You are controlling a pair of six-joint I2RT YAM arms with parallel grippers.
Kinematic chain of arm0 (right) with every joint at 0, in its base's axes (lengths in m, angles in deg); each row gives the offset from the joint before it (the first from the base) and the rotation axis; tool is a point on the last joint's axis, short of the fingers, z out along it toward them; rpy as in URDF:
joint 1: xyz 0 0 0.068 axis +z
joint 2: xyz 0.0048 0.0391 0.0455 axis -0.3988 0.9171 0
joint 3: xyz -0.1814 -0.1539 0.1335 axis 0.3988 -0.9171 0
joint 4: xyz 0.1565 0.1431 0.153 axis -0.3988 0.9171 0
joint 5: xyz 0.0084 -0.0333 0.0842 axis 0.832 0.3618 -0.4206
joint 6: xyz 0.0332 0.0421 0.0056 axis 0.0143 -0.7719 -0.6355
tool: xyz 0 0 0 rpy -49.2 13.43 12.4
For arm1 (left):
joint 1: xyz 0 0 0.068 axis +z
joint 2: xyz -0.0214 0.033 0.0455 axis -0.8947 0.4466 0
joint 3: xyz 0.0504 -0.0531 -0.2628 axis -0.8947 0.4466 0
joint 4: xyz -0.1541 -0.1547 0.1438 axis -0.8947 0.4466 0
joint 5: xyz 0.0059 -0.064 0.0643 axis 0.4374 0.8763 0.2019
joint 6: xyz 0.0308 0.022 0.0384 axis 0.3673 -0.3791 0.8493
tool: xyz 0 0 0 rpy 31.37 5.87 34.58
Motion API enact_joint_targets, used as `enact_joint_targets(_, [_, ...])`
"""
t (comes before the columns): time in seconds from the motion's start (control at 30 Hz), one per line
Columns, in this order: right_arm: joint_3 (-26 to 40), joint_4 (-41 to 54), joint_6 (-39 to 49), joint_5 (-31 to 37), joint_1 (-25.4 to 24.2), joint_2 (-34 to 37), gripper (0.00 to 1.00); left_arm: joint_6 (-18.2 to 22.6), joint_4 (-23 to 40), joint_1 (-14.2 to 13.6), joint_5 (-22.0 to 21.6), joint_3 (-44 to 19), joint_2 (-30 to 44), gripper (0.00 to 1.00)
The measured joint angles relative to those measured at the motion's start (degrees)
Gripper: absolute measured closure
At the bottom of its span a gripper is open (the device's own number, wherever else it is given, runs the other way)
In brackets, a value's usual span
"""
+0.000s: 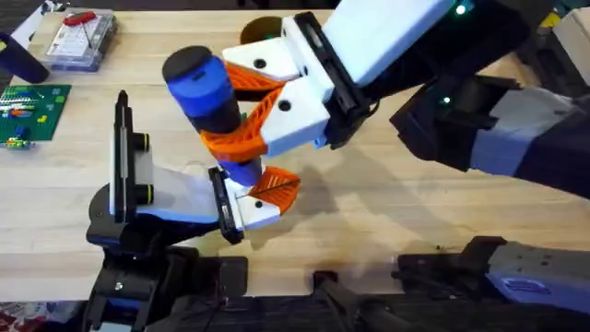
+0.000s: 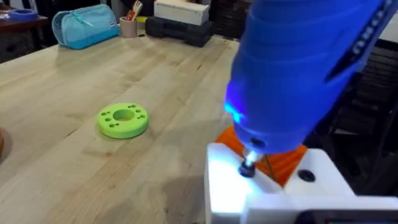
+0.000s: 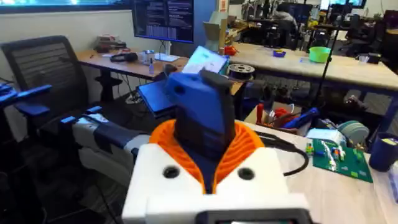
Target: Pick up the gripper from the table and insert it into the empty holder that is missing its gripper. Then pick up a screw, insert it into the mounting hole, and use the screwdriver to tighten it. Finally, clean up the table by picking up the vegetable and placing it into the bucket.
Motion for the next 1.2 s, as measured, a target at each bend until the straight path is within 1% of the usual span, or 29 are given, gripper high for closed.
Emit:
enact_joint_targets(0.5, [-0.02, 1.25, 1.40, 0.02, 0.09, -0.11, 0.961, -0.02, 0.04, 0.00, 0.00, 0.00, 0.00, 0.986])
enact_joint_targets(0.53, [-0.63, -2.99, 0.16, -0.34, 0.11, -0.03, 0.959, 0.02, -0.06, 0.00, -0.04, 0.00, 0.00, 0.986])
enact_joint_targets(0.63, [-0.94, -5.92, -1.81, -0.87, 0.11, 0.23, 0.960, 0.28, -0.07, 0.00, -0.01, 0.00, -0.07, 0.986])
enact_joint_targets(0.77, [-0.45, -6.31, -4.43, -1.41, 0.11, 0.57, 0.961, 0.44, -0.07, 0.00, -0.01, 0.00, -0.07, 0.986])
enact_joint_targets(1.0, [3.98, -6.92, -7.25, -3.50, 0.22, 0.83, 0.960, 0.42, -0.04, 0.00, -0.03, 0.00, -0.05, 0.986])
enact_joint_targets(1.2, [4.11, -6.73, -7.71, -3.97, 0.22, 0.83, 0.960, 0.44, -0.04, 0.00, -0.02, 0.00, -0.07, 0.986])
